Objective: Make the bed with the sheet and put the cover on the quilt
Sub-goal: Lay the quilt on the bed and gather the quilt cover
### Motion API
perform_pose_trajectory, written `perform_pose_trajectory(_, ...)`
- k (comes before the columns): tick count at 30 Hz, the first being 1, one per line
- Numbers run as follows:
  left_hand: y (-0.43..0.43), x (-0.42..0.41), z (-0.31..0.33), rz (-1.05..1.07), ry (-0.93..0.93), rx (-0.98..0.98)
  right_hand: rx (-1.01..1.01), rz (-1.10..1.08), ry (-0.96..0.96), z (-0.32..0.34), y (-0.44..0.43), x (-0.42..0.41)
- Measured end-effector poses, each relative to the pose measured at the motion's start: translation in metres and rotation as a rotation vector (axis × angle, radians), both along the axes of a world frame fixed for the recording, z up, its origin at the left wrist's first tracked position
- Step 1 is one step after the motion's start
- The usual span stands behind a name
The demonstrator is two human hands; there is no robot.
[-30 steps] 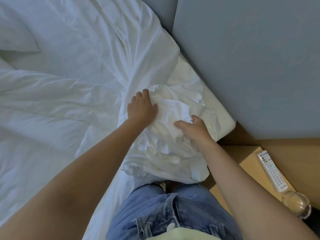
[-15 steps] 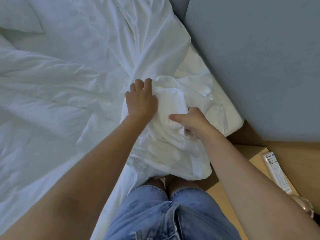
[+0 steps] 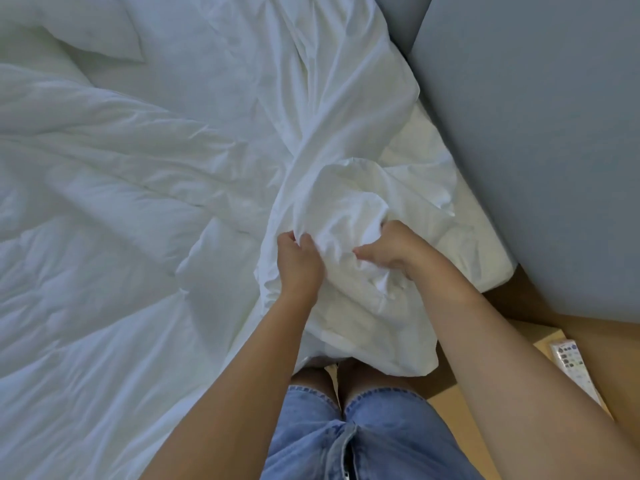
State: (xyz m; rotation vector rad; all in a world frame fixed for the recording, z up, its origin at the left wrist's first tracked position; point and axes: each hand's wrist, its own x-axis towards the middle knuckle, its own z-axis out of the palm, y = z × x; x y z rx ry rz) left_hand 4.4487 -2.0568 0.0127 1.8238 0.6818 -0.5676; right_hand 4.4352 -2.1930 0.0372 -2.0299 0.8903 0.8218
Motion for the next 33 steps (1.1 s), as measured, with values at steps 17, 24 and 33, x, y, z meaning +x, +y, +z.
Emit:
perform_pose_trajectory(17, 0.002, -0.033, 0.009, -0.692, -0.052, 0.391, 0.159, -0.171, -0.06, 0.003, 0.014, 0.008)
perform_pose_trajectory(24, 0.028, -0.02, 0.018, -0.468, -0.027, 0.5, 0.247, -0.536, -0.309, 0.004, 0.015, -0.007)
perform_pose_trajectory(33, 0.006, -0.004, -0.003, -0.21, 0.31, -0.197, 0.393, -0.619, -0.287, 0.033, -0.034, -0.048)
